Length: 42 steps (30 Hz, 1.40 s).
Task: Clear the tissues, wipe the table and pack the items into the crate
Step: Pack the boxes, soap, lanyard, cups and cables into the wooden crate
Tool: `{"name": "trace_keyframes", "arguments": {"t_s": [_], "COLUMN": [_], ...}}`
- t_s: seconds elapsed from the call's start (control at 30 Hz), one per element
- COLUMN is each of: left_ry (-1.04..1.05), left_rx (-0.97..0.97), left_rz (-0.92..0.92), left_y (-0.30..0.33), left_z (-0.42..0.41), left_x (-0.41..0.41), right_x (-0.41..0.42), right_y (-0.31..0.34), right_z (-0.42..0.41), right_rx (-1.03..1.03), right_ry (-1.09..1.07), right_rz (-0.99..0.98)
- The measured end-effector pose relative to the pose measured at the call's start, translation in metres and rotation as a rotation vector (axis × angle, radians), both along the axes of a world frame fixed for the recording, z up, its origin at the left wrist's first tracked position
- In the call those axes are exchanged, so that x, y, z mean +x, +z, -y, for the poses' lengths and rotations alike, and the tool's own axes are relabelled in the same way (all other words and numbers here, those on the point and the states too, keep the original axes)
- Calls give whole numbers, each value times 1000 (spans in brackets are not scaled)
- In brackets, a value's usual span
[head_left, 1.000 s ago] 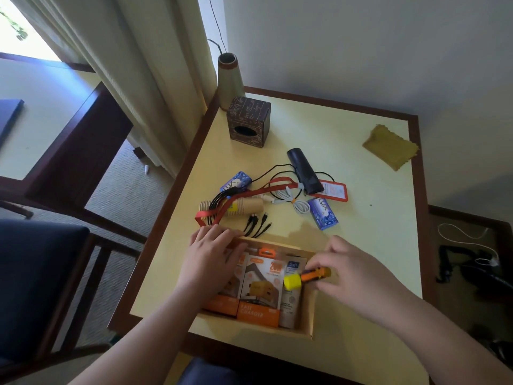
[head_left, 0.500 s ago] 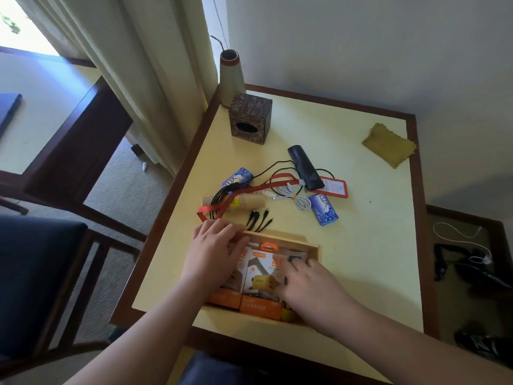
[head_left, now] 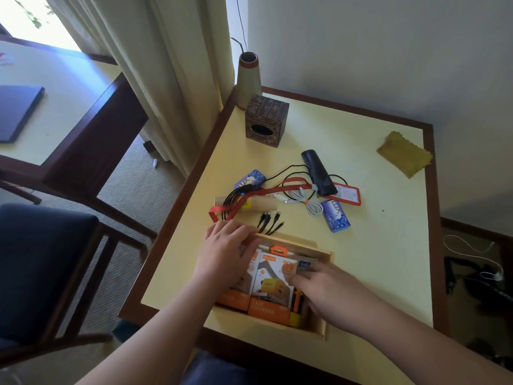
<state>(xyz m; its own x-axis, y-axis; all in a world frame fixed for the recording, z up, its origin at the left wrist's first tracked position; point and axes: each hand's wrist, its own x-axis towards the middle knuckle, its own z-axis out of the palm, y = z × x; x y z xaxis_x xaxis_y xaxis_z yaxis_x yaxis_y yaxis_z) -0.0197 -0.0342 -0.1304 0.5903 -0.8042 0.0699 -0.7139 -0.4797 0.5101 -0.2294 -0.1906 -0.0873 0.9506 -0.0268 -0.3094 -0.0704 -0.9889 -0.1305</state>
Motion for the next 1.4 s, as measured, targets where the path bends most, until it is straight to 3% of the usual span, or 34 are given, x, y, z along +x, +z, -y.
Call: {"name": "trace_keyframes", "arguments": {"t_s": [0.27,0.47,0.53,0.67,0.77,1.07,1.4], "left_ry": [5,9,8,5,3,5,-4], "left_rx": [-3,-18,-23,-26,-39,-48,-34], "left_rz": [0,4,7,18,22,21,-3], "left_y": [0,1,0,1,2,1,7], "left_z": [1,0,0,0,0,-1,-1], "left_x": [-1,-1,-1,-1,-2,-1,-1], "right_x": [7,17,26,60,98,166,179], "right_y": [1,19,29,29,12,-38,-49], "right_z": [-1,3,12,49,79,88,99], "right_rx": [-26,147,239,339,362,174,105], "right_ry": [0,-100,-181,-511,-658,-615,-577], "right_rz": [-123,-78,-39,251,249,65,39]}}
